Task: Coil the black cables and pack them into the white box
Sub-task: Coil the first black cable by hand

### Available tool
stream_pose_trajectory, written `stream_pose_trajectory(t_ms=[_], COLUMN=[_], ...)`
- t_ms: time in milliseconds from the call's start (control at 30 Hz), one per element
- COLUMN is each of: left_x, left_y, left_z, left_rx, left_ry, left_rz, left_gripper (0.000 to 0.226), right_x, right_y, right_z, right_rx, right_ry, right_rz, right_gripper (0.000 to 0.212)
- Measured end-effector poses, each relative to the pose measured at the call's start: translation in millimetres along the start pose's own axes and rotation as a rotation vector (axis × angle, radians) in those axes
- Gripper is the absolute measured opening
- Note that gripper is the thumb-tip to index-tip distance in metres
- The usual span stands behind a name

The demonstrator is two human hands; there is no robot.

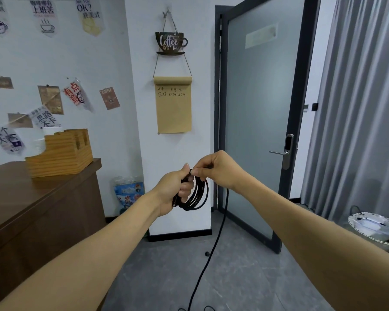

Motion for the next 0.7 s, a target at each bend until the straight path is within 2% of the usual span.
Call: stream_pose_trajectory(t_ms=[133, 233, 467, 633, 700], left_x=[-5, -8, -6, -4, -5], left_y=[3, 0, -45, -75, -82], left_z=[0, -1, 1, 10, 11], left_rx=[0.000, 0.019, -0.267, -0.476, -0.484], left_ry=[-0.027, 0.012, 0.071, 0.085, 0.087], left_rz=[0.081, 0.055, -0.204, -0.421, -0.501], left_gripper=[0.047, 0.044, 0.042, 0.039, 0.039], right_x=[1, 0, -23, -38, -42], right_y=[-7, -11, -34, -45, -49], right_z=[-7, -16, -67, -86, -90], right_rx=[0.045, 0.056, 0.063, 0.012, -0.029], right_ry=[0.078, 0.126, 0.289, 0.343, 0.354], right_rz=[-0.107, -0.124, -0.244, -0.209, -0.228], right_gripper=[0.019, 0.019, 0.015, 0.008, 0.011])
Point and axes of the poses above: each hand's wrist, its own x-axis towards the middle knuckle, its own y-axis out of the palm, z = x × y, the point moved 6 cm from there along x, towards the middle knuckle, and after that the axes turned 4 degrees about -y, right-handed, at the moved point
